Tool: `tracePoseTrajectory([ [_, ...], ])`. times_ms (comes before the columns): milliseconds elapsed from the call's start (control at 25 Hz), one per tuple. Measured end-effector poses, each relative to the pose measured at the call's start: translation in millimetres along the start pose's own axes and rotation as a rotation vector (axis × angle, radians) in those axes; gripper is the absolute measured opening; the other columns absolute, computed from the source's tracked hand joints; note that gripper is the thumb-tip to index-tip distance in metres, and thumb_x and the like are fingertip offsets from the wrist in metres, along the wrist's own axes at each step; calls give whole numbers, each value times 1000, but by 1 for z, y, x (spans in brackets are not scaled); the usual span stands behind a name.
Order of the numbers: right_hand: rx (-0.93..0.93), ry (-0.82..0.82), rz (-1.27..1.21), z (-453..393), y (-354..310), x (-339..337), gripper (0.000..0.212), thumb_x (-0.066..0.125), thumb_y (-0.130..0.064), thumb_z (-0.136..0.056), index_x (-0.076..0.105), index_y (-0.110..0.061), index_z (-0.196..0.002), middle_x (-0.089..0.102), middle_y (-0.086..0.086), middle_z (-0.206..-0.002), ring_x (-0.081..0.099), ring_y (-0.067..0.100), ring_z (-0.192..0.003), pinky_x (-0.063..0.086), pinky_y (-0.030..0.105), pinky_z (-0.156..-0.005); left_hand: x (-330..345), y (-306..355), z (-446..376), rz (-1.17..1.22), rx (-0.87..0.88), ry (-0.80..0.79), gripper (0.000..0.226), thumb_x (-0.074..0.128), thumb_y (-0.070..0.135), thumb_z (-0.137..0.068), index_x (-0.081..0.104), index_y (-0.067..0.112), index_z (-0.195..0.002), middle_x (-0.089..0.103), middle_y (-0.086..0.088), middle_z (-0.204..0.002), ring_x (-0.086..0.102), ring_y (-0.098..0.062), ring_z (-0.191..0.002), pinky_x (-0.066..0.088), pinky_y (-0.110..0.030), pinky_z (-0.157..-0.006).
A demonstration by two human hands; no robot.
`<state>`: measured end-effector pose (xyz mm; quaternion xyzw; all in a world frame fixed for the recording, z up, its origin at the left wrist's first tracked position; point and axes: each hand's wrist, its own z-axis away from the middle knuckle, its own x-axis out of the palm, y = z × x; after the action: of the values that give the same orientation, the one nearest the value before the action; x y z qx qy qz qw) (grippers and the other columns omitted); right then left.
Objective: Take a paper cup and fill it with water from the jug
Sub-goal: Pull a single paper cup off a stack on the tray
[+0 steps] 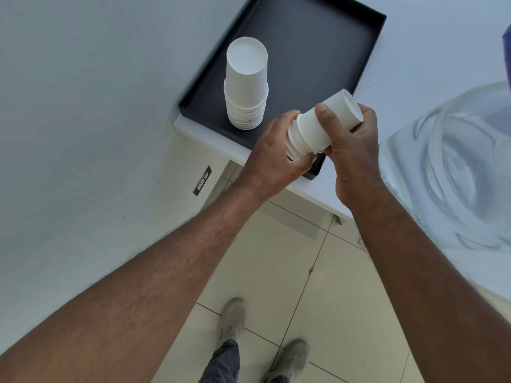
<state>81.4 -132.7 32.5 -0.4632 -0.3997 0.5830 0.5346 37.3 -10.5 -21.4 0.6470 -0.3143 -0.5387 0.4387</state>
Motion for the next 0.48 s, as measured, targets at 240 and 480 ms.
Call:
tracePoseTrajectory([
  [240,-217,-59,149,6,3,-2,65,87,-29,-85,51,-16,-138,64,-4,-126,65,11,-111,61,27,-92,11,-1,-14,-374,-14,85,68,85,50,-73,59,25,-130,61,5,-128,51,-19,-119,39,-32,-95],
  [480,-274,29,138,14,0,-7,64,87,-31,-86,51,-23,-138,56,4,-143,58,14,-127,60,28,-100,16,-6,-15,-473,-38,182,60,80,50,-75,57,27,-126,65,10,-121,54,-19,-116,37,-38,-97],
])
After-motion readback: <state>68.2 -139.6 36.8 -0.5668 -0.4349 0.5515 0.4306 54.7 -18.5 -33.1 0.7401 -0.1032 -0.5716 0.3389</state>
